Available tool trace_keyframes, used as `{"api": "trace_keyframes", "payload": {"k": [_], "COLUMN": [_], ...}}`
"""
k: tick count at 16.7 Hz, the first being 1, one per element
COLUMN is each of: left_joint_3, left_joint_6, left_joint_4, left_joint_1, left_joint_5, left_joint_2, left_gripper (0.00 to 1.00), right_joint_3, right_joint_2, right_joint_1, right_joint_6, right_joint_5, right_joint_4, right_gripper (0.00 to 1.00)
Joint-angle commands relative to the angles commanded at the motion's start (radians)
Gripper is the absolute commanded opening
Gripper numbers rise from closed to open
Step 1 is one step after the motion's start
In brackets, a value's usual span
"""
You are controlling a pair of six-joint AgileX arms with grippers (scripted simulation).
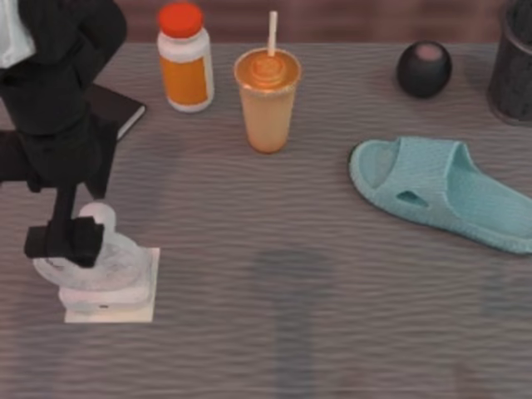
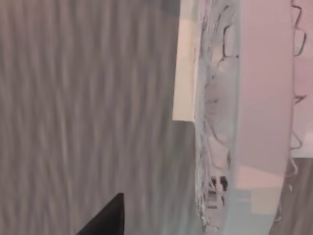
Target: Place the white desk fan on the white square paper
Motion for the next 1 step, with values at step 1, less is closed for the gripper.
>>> {"api": "trace_keyframes", "payload": {"k": [1], "left_joint_3": [0.000], "left_joint_6": [0.000], "left_joint_4": [0.000], "left_joint_1": [0.000], "left_joint_5": [0.000], "left_joint_2": [0.000], "left_gripper": [1.00], "right_joint_3": [0.000], "right_joint_2": [0.000], "right_joint_1": [0.000], "right_joint_6": [0.000], "right_joint_5": [0.000], "right_joint_4": [0.000], "right_gripper": [1.00]}}
